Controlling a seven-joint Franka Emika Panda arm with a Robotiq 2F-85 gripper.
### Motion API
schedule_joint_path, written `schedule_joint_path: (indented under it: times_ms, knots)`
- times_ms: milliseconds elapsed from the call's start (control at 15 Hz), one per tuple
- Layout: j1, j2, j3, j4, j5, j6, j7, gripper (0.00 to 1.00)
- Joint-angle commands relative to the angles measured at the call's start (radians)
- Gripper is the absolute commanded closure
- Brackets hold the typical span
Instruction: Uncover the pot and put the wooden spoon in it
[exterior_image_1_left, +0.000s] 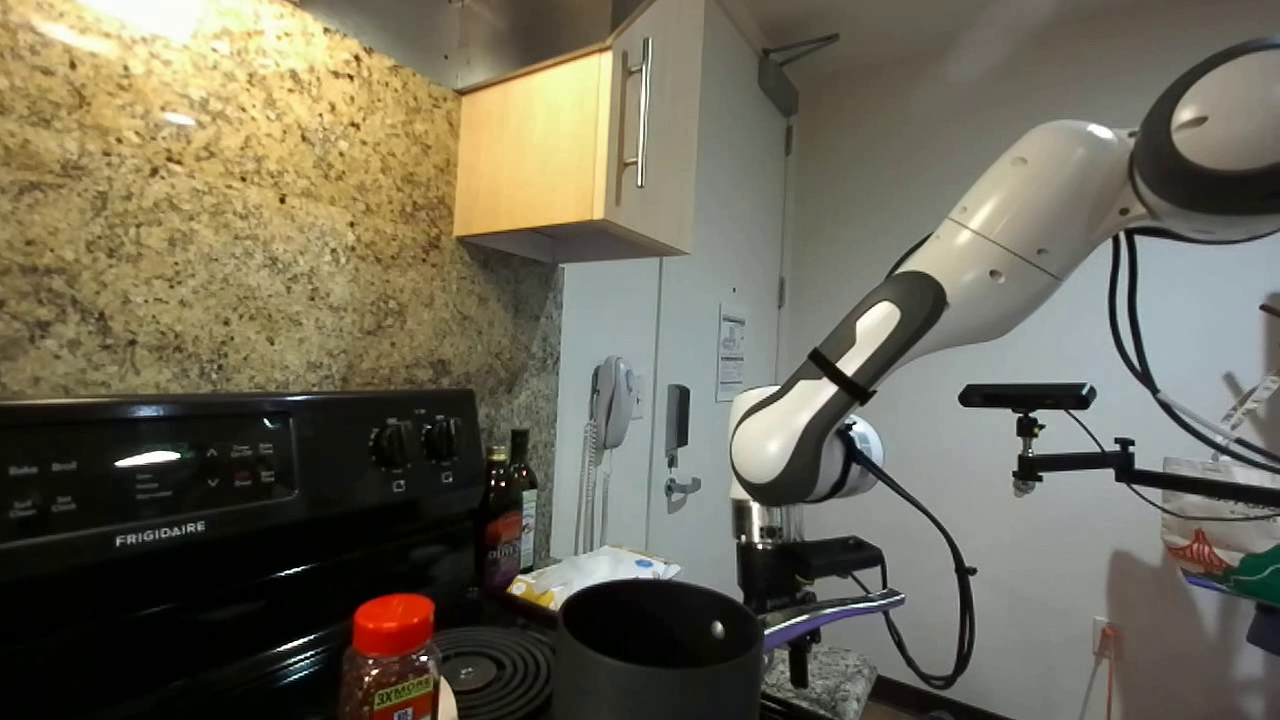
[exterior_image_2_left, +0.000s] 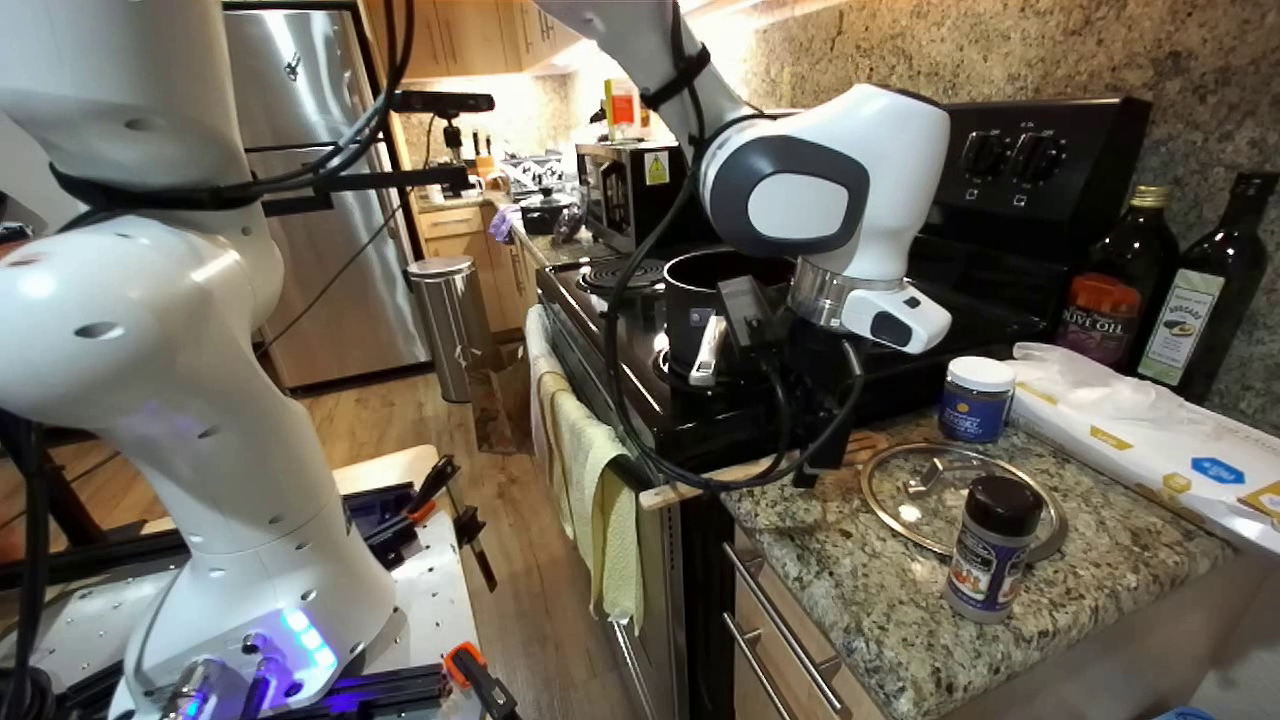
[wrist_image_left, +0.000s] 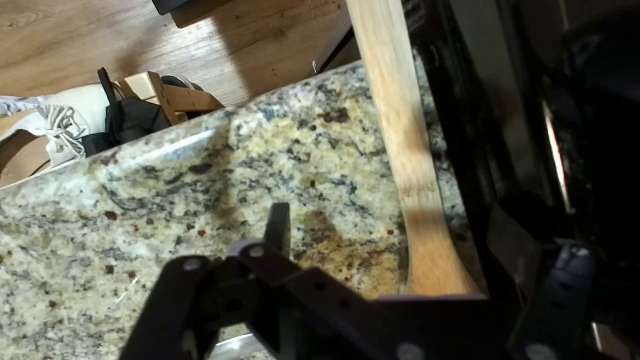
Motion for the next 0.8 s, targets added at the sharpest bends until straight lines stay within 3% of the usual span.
schedule_joint_path:
  times_ms: [0, 67, 733]
  knots:
    - [0.001, 0.007, 0.012, -0.027, 0.001, 0.054, -0.01, 0.25]
    - [0.0, 0.008, 0.014, -0.025, 0.006, 0.053, -0.017, 0.26]
    - [-0.007, 0.01, 0.022, -0.026, 0.016, 0.065, -0.026, 0.92]
